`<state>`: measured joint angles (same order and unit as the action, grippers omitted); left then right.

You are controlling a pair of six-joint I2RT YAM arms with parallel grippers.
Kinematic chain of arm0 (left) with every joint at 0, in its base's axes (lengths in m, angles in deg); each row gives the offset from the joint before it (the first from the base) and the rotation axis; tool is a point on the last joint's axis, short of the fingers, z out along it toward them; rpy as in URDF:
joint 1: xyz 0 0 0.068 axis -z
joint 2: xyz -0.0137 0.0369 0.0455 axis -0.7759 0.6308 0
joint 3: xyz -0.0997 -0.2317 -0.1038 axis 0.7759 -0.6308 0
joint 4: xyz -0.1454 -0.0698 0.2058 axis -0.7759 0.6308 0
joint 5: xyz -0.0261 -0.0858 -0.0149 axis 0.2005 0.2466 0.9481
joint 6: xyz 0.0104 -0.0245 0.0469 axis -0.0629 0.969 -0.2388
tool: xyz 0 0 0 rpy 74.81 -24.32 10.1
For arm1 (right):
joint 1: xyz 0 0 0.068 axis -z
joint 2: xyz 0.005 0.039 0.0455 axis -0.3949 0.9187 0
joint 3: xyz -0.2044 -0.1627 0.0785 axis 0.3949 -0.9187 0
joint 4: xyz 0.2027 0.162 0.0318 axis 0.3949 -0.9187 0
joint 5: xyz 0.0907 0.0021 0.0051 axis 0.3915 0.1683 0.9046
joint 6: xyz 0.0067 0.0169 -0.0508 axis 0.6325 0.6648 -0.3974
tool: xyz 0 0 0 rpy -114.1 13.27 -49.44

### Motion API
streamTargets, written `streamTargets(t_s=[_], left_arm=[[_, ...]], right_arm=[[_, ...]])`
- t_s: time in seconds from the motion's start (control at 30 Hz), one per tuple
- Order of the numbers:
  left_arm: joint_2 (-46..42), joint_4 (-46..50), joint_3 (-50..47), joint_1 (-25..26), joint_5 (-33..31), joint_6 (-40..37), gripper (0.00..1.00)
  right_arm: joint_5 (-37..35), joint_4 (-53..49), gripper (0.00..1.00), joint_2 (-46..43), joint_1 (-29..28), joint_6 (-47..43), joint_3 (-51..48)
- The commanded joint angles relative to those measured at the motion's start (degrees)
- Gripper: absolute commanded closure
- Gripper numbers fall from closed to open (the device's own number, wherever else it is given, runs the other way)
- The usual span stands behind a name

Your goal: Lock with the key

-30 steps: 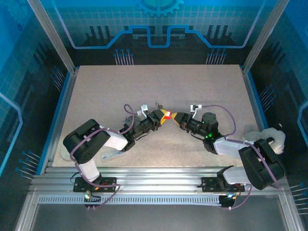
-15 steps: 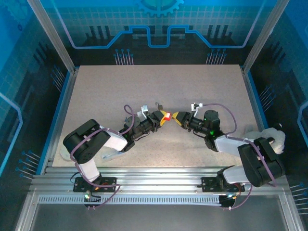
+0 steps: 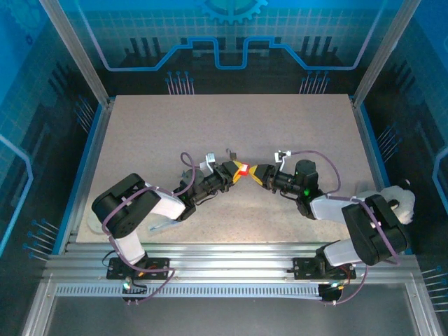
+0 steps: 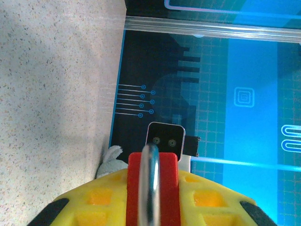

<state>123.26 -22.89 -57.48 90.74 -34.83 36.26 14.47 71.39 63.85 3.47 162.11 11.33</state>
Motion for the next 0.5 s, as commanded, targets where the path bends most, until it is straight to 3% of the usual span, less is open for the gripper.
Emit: streamTargets(t_s=[0.0,0.47], left_arm=[[0.10,-7.49,-0.68,-0.33,1.34,1.15,1.00],[0.05,-7.54,-0.83,-0.74,2.13,1.15,1.00]], right_arm=[[1.72,3.67,0.83,1.08,0.63,-0.25,1.38],[2.98,1.81,0.85,1.45,1.76,-1.62,2.71]])
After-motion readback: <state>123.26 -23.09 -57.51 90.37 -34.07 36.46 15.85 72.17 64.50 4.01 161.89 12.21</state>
